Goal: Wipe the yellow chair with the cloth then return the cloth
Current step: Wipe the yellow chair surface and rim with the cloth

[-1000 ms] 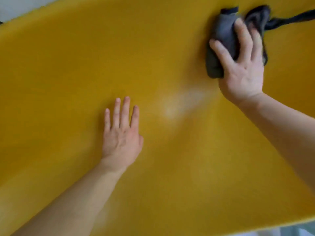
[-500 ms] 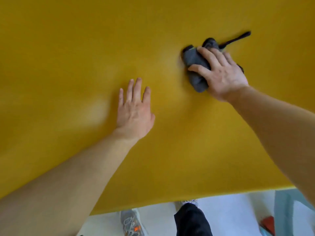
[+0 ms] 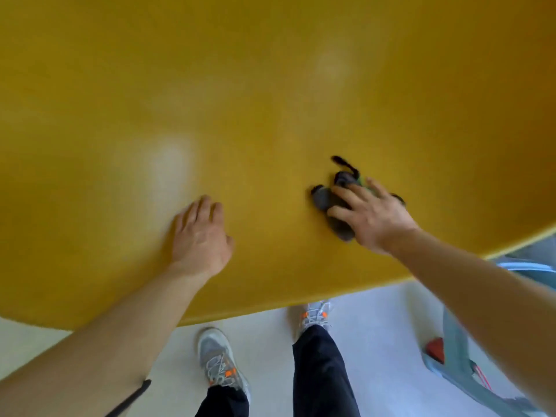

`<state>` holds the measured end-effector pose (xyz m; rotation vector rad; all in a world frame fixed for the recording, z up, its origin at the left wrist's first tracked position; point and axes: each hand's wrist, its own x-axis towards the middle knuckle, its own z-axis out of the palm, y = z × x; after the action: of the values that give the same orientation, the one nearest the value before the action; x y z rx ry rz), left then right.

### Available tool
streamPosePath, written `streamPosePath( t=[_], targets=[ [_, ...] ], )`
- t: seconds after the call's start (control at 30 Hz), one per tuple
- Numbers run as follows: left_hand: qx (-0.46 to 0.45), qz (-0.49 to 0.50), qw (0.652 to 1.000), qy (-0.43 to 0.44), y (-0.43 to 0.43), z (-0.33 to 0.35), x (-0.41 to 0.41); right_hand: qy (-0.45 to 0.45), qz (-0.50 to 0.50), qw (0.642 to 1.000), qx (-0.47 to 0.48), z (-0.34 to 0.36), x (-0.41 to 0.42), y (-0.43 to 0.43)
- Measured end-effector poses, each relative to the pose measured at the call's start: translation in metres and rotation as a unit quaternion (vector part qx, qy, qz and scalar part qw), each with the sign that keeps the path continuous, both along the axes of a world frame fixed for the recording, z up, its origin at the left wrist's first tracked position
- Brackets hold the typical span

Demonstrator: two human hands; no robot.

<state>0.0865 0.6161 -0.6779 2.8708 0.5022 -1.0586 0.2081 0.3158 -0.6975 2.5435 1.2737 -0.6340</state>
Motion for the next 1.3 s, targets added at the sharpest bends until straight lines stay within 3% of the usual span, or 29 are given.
streamPosePath(
  t=[0.1, 0.2, 0.27, 0.37, 0.47, 0.5, 0.57, 0.63, 0.7, 0.77, 0.83, 0.9, 1.0, 1.03, 1.1, 1.17, 1.23, 1.3],
  targets=[
    [-0.092, 0.019, 0.996, -0.002, -0.046, 0.002, 0.020, -0.138, -0.150, 0.976, -0.073, 0.052, 0.088, -0.087],
    [-0.203, 0.067, 0.977, -0.015, -0.101, 0.001, 0.050, -0.183, -0.250, 0.950, -0.047, 0.065, 0.075, -0.111],
    [-0.297, 0.121, 0.947, -0.038, -0.132, 0.000, 0.066, -0.132, -0.281, 0.951, -0.014, 0.043, 0.015, -0.088],
    [-0.420, 0.181, 0.889, -0.023, -0.185, 0.000, 0.079, 0.050, -0.274, 0.960, 0.024, 0.018, -0.070, -0.049],
    [-0.417, 0.188, 0.889, 0.003, -0.215, -0.004, 0.076, 0.177, -0.350, 0.914, 0.100, 0.035, -0.080, -0.041],
    [-0.407, 0.195, 0.892, 0.005, -0.220, -0.007, 0.072, 0.159, -0.381, 0.899, 0.148, 0.047, -0.076, -0.053],
    [-0.370, 0.196, 0.908, 0.006, -0.233, -0.010, 0.062, -0.007, -0.425, 0.873, 0.237, 0.074, -0.070, -0.089],
    [-0.306, 0.197, 0.931, -0.014, -0.256, -0.007, 0.058, -0.181, -0.499, 0.804, 0.267, 0.095, -0.063, -0.130],
    [-0.254, 0.265, 0.930, -0.024, -0.286, -0.003, 0.068, -0.226, -0.591, 0.715, 0.297, 0.105, -0.049, -0.155],
    [-0.243, 0.385, 0.890, 0.010, -0.317, 0.008, 0.092, -0.126, -0.684, 0.621, 0.361, 0.103, -0.032, -0.161],
    [-0.257, 0.458, 0.850, 0.050, -0.348, 0.017, 0.127, -0.050, -0.717, 0.560, 0.411, 0.097, -0.021, -0.159],
    [-0.323, 0.502, 0.802, 0.027, -0.376, 0.029, 0.173, -0.062, -0.736, 0.525, 0.423, 0.093, -0.015, -0.157],
    [-0.441, 0.573, 0.684, -0.095, -0.390, 0.071, 0.268, -0.078, -0.758, 0.499, 0.412, 0.086, -0.013, -0.155],
    [-0.459, 0.574, 0.662, -0.144, -0.390, 0.085, 0.298, -0.079, -0.762, 0.493, 0.412, 0.083, -0.012, -0.154],
    [-0.441, 0.528, 0.675, -0.267, -0.394, 0.104, 0.337, -0.088, -0.763, 0.487, 0.416, 0.079, -0.011, -0.152],
    [-0.440, 0.444, 0.700, -0.346, -0.405, 0.109, 0.322, -0.109, -0.762, 0.483, 0.417, 0.074, -0.008, -0.150],
    [-0.441, 0.355, 0.749, -0.345, -0.412, 0.082, 0.268, -0.129, -0.763, 0.481, 0.412, 0.070, -0.007, -0.150],
    [-0.400, 0.305, 0.819, -0.275, -0.407, 0.042, 0.209, -0.143, -0.757, 0.486, 0.413, 0.070, -0.007, -0.150]
  ],
)
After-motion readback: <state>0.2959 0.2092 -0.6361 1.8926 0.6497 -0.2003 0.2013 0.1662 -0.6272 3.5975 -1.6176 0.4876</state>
